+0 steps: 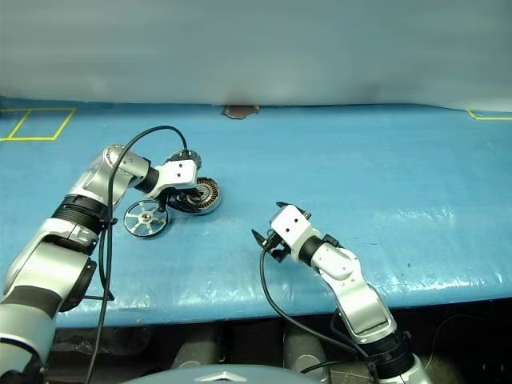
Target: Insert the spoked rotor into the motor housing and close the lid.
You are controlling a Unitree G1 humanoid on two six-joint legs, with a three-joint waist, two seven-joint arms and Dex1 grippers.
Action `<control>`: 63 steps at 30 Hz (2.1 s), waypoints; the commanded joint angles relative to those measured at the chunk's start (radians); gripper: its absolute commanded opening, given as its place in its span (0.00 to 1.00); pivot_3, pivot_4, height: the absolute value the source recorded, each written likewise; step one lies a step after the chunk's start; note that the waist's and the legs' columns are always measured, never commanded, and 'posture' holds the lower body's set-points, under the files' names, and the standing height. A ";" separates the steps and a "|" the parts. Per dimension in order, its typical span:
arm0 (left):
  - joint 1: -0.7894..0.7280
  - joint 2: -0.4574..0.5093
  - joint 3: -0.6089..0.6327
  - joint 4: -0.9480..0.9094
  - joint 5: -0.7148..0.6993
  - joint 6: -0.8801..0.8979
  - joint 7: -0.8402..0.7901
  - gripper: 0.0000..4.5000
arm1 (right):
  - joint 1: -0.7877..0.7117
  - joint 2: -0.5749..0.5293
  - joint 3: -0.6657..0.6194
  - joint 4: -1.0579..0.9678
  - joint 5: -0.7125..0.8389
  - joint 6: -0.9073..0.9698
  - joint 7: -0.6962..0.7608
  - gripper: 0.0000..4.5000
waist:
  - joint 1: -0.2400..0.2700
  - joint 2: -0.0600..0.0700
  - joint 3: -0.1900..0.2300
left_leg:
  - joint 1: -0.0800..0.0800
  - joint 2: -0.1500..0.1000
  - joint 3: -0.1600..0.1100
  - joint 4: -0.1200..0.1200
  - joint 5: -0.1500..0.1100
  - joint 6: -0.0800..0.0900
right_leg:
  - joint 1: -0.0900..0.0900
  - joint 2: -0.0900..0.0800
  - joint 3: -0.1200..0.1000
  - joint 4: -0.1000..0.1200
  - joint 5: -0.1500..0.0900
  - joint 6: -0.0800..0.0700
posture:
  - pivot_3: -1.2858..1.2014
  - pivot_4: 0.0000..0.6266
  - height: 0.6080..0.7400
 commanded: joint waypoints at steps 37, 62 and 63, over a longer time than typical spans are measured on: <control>-0.027 -0.033 -0.108 -0.203 -0.120 -0.037 -0.247 0.39 | 0.075 -0.023 -0.089 -0.073 -0.002 0.009 -0.026 1.00 | 0.009 -0.004 0.006 | -0.006 0.000 -0.002 0.011 0.000 0.000 | -0.003 0.001 -0.001 0.008 -0.001 -0.002 | 0.52 0.24 1.00; -0.023 -0.075 -0.100 -0.208 -0.117 -0.047 -0.248 0.87 | 0.089 -0.019 -0.087 -0.075 -0.008 0.014 -0.036 1.00 | 0.007 -0.004 0.006 | -0.006 0.000 -0.003 0.012 0.000 0.000 | -0.003 0.001 -0.001 0.008 -0.001 -0.002 | 0.52 0.24 1.00; -0.021 -0.061 -0.103 -0.223 -0.134 -0.041 -0.248 0.87 | 0.089 -0.020 -0.090 -0.075 -0.006 0.014 -0.035 1.00 | 0.007 -0.004 0.006 | -0.006 0.000 -0.003 0.012 0.000 0.000 | -0.003 0.001 -0.001 0.008 -0.001 -0.002 | 0.52 0.24 1.00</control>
